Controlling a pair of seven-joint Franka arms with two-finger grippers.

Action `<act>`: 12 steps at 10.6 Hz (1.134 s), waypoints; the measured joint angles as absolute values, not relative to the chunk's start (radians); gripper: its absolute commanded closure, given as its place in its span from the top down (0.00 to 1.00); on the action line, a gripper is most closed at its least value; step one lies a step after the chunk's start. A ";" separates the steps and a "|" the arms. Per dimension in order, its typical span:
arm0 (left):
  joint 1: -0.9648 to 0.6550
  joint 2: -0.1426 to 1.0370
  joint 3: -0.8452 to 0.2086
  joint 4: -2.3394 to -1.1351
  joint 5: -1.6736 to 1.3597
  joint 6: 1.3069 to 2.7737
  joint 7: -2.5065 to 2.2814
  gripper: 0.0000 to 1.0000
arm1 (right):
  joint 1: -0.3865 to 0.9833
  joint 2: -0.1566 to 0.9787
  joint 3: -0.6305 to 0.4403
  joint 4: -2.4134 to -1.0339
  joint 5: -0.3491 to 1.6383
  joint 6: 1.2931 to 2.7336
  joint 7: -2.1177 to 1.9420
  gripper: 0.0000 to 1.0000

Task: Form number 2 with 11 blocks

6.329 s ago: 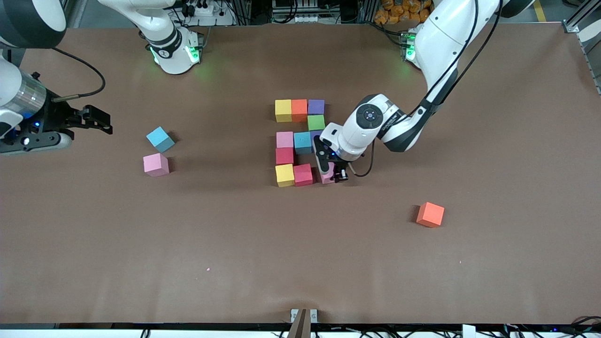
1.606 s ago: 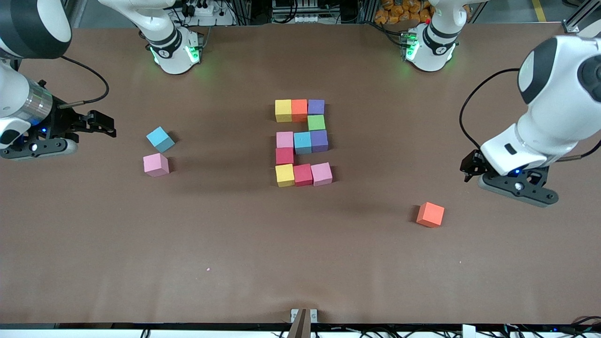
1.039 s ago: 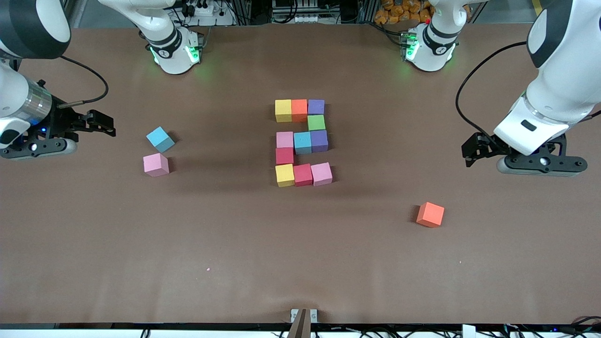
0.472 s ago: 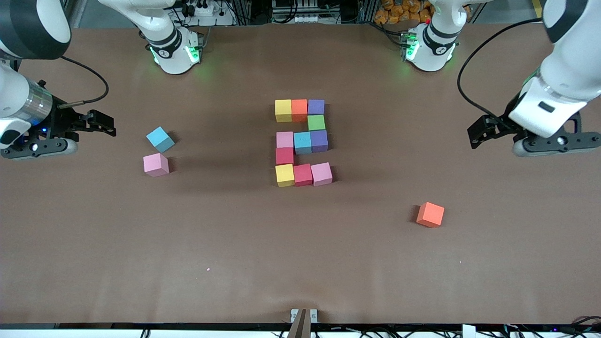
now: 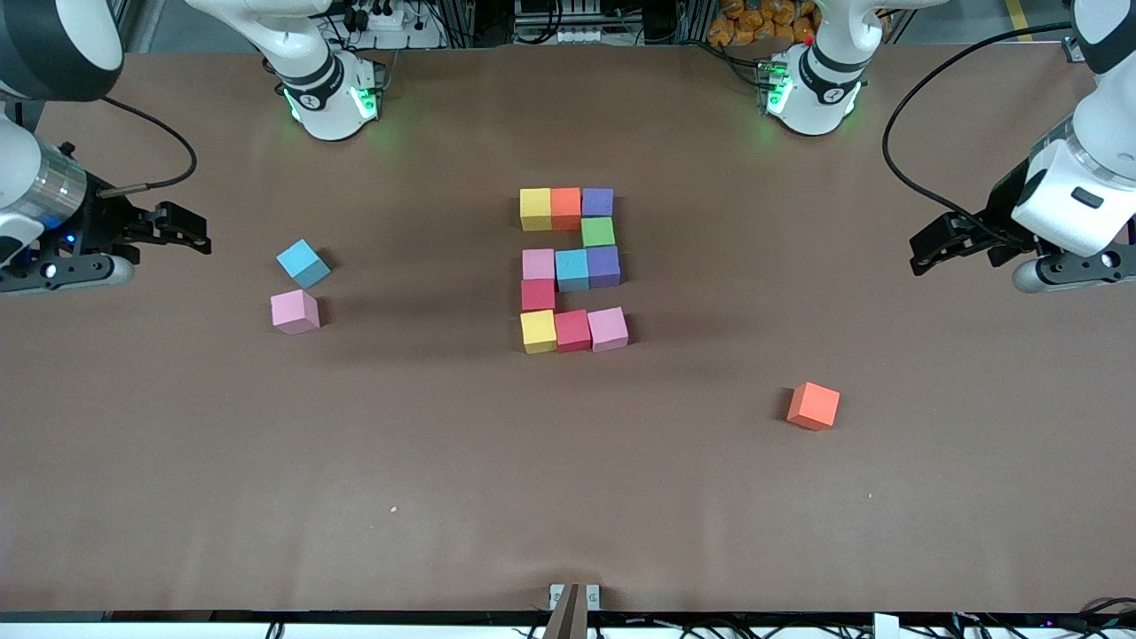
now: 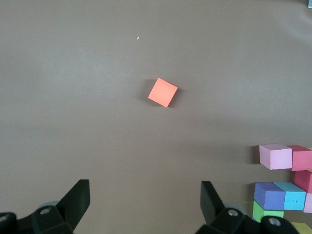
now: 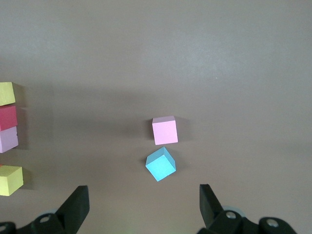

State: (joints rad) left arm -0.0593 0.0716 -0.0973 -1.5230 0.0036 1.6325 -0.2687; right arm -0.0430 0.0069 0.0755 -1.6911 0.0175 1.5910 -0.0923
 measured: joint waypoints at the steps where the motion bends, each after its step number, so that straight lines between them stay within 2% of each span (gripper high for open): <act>1: -0.064 0.068 -0.090 -1.529 0.004 1.631 -0.253 1.00 | -0.043 -0.004 0.075 -1.689 0.018 1.590 -0.093 1.00; 5: -0.066 0.052 -0.076 -1.548 0.004 1.630 -0.233 1.00 | -0.043 -0.071 0.075 -1.667 0.018 1.578 -0.093 1.00; 12: -0.078 0.044 -0.099 -1.549 0.007 1.594 -0.233 1.00 | -0.043 -0.073 0.074 -1.666 0.018 1.573 -0.093 1.00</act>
